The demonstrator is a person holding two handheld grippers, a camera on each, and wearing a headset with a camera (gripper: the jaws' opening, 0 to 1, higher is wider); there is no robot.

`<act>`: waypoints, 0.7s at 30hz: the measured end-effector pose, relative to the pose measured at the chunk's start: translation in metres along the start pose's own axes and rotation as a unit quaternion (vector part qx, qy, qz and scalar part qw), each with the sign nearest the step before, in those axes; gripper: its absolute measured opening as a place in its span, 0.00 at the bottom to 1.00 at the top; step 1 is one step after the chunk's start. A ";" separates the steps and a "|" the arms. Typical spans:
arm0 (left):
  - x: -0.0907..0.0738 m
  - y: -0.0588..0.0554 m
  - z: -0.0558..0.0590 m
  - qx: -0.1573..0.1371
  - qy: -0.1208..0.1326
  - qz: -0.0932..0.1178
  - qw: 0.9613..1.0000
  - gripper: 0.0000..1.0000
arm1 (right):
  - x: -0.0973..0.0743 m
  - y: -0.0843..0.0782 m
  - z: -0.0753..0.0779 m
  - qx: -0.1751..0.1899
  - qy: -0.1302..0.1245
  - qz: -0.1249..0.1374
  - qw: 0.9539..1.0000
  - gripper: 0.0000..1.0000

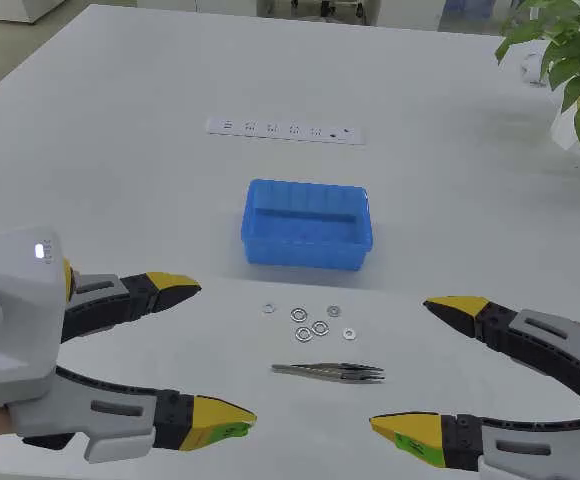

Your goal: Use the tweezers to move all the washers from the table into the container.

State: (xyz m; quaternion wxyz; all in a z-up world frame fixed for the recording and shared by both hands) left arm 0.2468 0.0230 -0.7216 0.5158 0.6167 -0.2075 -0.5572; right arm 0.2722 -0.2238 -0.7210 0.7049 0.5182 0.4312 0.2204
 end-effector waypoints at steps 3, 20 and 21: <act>0.001 0.001 0.001 0.003 -0.001 -0.003 1.000 0.74 | -0.001 0.000 0.001 -0.001 -0.001 0.001 1.000 0.68; -0.003 0.001 0.009 0.005 0.007 -0.008 1.000 0.72 | -0.004 -0.002 -0.005 -0.008 0.007 -0.004 1.000 0.67; -0.003 0.001 0.009 0.005 0.007 -0.007 1.000 0.72 | -0.004 -0.002 -0.005 -0.007 0.008 -0.005 1.000 0.67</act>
Point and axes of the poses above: the centre of the closed fingertips' face, and the gripper's own axes: x roughly forward along the fingers, z roughly to its right, y roughly out of its top, the point moved 8 cm from there along -x, roughly backward along the fingers, and after that the axes turned 9 degrees about -y, right-handed, at the moved point
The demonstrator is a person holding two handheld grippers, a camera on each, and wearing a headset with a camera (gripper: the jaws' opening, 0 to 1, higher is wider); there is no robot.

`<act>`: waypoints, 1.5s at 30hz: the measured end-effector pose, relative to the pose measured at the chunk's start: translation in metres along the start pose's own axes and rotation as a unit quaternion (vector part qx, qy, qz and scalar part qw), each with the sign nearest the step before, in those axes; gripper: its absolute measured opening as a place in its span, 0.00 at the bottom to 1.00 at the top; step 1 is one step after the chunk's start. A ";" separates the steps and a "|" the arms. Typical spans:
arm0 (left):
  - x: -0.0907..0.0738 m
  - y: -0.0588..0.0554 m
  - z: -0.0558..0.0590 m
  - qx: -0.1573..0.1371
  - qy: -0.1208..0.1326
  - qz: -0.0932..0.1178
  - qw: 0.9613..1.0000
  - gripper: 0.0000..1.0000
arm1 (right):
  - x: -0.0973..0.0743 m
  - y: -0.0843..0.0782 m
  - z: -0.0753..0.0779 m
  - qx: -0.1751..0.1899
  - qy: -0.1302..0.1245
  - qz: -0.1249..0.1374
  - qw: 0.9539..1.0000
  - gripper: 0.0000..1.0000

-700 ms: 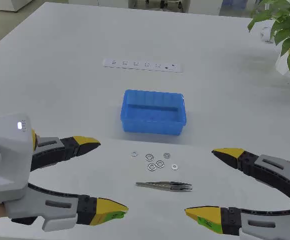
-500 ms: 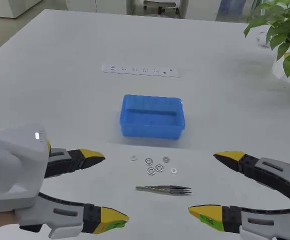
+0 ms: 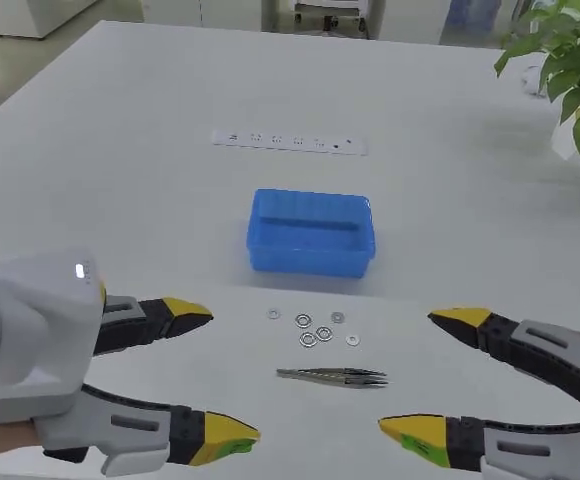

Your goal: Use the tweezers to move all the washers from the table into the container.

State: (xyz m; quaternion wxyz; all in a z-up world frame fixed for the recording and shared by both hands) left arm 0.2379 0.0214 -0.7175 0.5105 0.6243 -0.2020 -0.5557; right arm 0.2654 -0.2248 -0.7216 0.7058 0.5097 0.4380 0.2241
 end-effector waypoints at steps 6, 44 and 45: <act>0.001 0.000 -0.001 0.000 0.000 -0.002 1.000 0.72 | 0.001 0.000 0.000 -0.001 0.004 -0.003 1.000 0.66; 0.032 -0.009 -0.025 0.018 -0.023 -0.009 1.000 0.65 | 0.020 -0.017 0.018 0.002 0.016 -0.042 0.999 0.63; 0.035 -0.010 -0.028 0.018 -0.029 -0.011 0.999 0.64 | 0.022 -0.018 0.019 -0.001 0.018 -0.044 0.999 0.63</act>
Point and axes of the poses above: the centre of the closed fingertips' face, and the gripper's own axes: x roughly forward along the fingers, z roughly to its right, y roughly out of its top, the point moved 8 cm from there along -x, roughly backward along the fingers, and after that the axes turned 9 degrees about -y, right-handed, at the moved point
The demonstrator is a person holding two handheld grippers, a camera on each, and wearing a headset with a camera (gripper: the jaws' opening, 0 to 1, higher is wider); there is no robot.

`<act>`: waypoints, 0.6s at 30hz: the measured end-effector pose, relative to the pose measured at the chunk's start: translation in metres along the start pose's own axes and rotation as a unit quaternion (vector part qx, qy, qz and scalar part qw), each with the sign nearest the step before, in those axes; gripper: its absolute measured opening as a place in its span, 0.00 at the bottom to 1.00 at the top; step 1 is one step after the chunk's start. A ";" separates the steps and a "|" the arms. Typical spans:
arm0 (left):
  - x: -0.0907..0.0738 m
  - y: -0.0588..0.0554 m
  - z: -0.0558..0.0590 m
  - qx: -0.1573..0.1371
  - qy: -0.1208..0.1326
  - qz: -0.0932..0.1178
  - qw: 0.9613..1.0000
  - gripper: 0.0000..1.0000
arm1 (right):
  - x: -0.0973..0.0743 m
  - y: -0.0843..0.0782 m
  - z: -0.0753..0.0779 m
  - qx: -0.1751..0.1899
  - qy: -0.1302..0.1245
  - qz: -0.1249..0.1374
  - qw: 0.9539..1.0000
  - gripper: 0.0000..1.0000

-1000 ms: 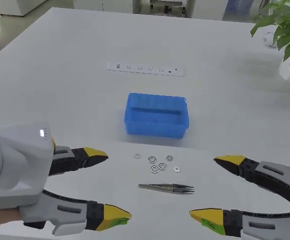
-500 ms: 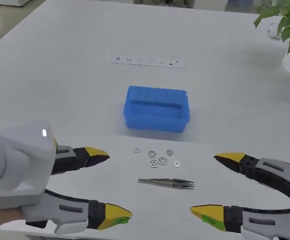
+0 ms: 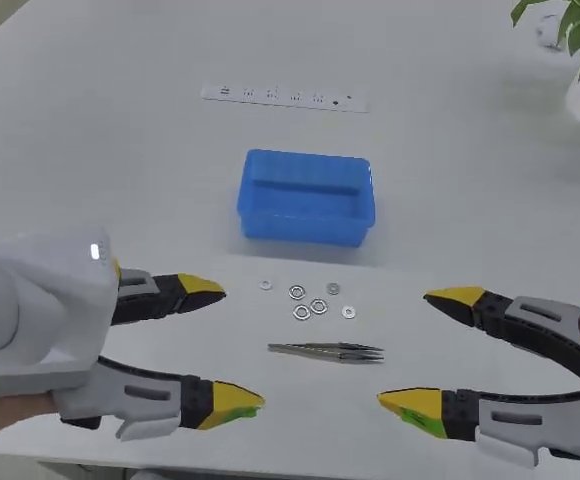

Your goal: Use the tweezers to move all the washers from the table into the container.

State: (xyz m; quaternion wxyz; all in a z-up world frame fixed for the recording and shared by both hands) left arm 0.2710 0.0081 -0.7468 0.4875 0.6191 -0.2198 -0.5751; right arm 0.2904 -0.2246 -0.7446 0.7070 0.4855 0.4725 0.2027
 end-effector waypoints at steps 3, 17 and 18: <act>0.007 -0.004 -0.006 0.013 -0.006 -0.013 1.000 0.62 | 0.007 -0.002 0.001 -0.006 0.006 -0.007 1.000 0.62; 0.038 -0.022 -0.022 0.000 -0.053 -0.049 0.997 0.51 | 0.037 -0.019 0.008 -0.037 0.036 -0.046 0.998 0.53; 0.041 -0.024 -0.023 0.000 -0.057 -0.051 0.997 0.51 | 0.039 -0.021 0.008 -0.035 0.039 -0.049 0.997 0.52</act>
Point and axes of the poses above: the centre of the closed fingertips' face, and the gripper's own axes: x roughly forward along the fingers, z roughly to its right, y roughly out of its top, the point moved 8 cm from there along -x, roughly backward along the fingers, and after that the axes turned 9 degrees about -y, right-handed, at the moved point
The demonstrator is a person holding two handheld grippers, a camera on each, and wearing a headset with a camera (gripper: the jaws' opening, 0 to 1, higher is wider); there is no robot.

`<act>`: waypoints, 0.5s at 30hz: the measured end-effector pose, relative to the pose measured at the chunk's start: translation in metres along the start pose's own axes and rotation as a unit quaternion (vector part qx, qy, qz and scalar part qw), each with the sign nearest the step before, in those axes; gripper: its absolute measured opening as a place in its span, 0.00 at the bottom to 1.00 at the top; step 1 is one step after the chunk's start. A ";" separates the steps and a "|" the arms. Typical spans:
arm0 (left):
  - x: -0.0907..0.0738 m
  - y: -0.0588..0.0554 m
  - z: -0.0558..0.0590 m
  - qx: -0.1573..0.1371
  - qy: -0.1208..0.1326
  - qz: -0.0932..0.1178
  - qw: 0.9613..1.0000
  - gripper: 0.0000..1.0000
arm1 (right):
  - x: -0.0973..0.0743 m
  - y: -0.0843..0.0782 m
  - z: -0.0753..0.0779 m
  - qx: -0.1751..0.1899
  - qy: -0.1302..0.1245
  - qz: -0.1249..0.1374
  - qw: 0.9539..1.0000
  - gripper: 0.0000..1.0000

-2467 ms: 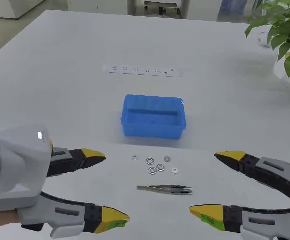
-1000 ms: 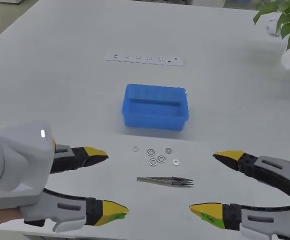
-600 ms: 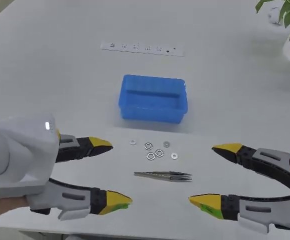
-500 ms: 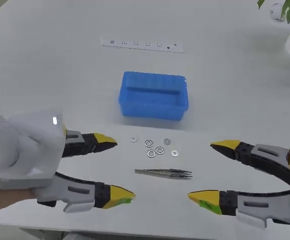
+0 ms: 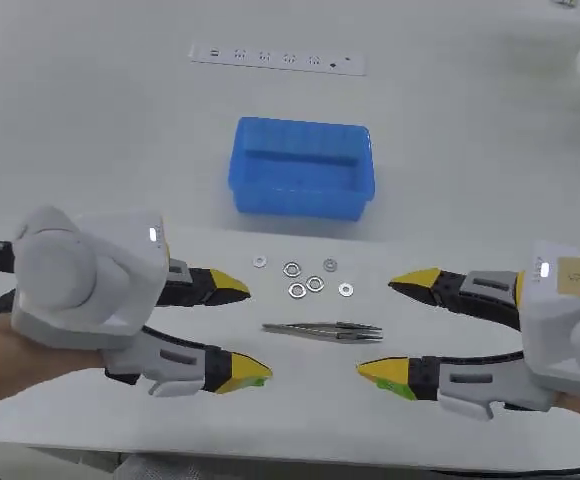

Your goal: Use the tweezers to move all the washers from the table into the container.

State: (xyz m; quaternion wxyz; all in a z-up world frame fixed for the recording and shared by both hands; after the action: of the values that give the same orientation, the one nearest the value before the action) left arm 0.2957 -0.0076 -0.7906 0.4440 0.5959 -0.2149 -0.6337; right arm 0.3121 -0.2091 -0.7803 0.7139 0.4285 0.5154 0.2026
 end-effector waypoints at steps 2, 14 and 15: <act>0.004 -0.001 -0.003 -0.006 -0.007 -0.003 1.000 0.51 | 0.004 -0.002 0.001 -0.002 0.005 -0.004 1.000 0.51; 0.020 -0.006 -0.014 0.003 -0.024 -0.034 0.999 0.45 | 0.025 -0.012 0.005 -0.018 0.033 -0.037 0.999 0.38; 0.022 -0.007 -0.015 0.003 -0.028 -0.037 0.999 0.44 | 0.027 -0.012 0.004 -0.022 0.037 -0.040 0.998 0.37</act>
State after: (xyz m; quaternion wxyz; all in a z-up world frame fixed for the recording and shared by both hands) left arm 0.3099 -0.0181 -0.8110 0.4120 0.5871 -0.2068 -0.6654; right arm 0.3249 -0.1976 -0.8048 0.7113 0.3840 0.5535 0.2003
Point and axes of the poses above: the centre of the closed fingertips' face, and the gripper's own axes: x roughly forward along the fingers, z roughly to its right, y roughly out of its top, the point moved 8 cm from there along -x, roughly backward along the fingers, and after that the axes turned 9 degrees about -y, right-handed, at the moved point
